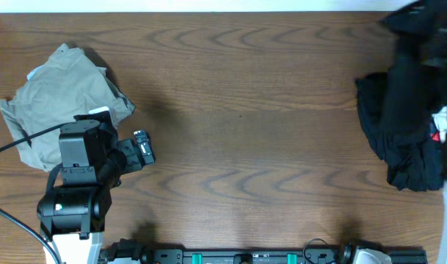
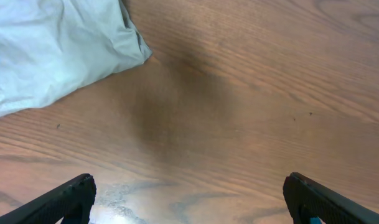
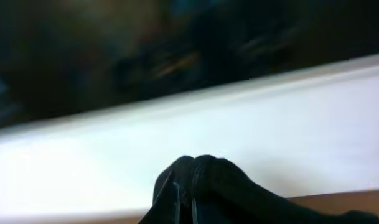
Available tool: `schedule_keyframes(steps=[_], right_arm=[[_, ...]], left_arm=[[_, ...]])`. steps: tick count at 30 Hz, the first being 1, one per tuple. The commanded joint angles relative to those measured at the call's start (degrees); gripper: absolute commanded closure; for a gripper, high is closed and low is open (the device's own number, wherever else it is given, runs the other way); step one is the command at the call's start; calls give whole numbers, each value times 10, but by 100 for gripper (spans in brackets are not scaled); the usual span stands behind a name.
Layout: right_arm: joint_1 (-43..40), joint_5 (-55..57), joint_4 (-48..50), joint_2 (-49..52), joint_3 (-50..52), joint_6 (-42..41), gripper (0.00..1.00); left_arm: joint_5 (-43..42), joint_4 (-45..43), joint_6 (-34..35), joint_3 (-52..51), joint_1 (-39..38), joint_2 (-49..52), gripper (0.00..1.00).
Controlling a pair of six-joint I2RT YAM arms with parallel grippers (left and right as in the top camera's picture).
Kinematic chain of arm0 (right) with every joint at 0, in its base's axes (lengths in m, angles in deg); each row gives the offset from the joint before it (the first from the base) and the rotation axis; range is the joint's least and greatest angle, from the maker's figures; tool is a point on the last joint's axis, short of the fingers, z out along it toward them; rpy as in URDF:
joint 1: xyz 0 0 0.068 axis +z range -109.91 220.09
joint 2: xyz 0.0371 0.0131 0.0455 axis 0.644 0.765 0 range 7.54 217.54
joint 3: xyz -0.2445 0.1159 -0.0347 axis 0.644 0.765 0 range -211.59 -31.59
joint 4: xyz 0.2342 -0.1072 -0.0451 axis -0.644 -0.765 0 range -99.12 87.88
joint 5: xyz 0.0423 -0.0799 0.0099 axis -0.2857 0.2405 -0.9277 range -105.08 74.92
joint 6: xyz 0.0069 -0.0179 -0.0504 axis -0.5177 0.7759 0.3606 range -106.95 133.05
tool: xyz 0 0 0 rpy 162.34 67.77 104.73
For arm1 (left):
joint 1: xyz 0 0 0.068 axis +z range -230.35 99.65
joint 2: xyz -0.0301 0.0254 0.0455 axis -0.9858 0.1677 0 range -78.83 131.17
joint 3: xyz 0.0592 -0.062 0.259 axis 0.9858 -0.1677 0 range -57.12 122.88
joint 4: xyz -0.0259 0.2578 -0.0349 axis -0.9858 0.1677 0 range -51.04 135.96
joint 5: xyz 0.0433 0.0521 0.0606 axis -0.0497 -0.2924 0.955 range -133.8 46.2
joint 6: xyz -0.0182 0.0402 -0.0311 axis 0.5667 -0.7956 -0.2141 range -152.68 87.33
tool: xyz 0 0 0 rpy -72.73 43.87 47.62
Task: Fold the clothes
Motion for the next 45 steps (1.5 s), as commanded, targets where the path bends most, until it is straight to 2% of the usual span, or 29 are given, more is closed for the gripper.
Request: schedule_keyframes(steps=[1, 7, 8, 9, 11, 13, 15, 19, 24, 29, 32, 35, 38, 45], right_arm=[[63, -236, 9, 61, -10, -5, 99], [230, -277, 12, 179, -10, 33, 99], [256, -274, 14, 196, -10, 48, 95], [276, -261, 16, 211, -10, 55, 78], [298, -227, 15, 227, -10, 58, 64], [301, -183, 12, 231, -10, 56, 30], [291, -139, -3, 224, -10, 53, 1], [252, -49, -81, 196, -11, 53, 1], [186, 78, -252, 168, -10, 77, 1], [137, 156, -394, 174, -7, 76, 1], [125, 160, -428, 177, 2, 81, 1], [123, 160, -433, 177, 21, 95, 1], [123, 160, -434, 177, 40, 100, 1], [123, 156, -449, 177, 67, 100, 1]], left_arm=[[-6, 0, 7, 10, 1, 6, 2], [-6, 0, 7, 10, 1, 7, 2], [-6, 0, 7, 10, 1, 7, 2], [-6, 0, 7, 10, 1, 7, 2], [-6, 0, 7, 10, 1, 7, 2], [-6, 0, 7, 10, 1, 7, 2], [-6, 0, 7, 10, 1, 7, 2], [-6, 0, 7, 10, 1, 8, 2], [-13, -17, 8, 10, 1, 14, 2], [-107, -85, 8, 10, 1, 32, 2], [-153, -128, 13, 10, 1, 61, 2], [-158, -147, 47, 10, -11, 112, 2], [-158, -176, 48, 10, -40, 178, 2], [-156, -364, 48, 12, -97, 311, 1]])
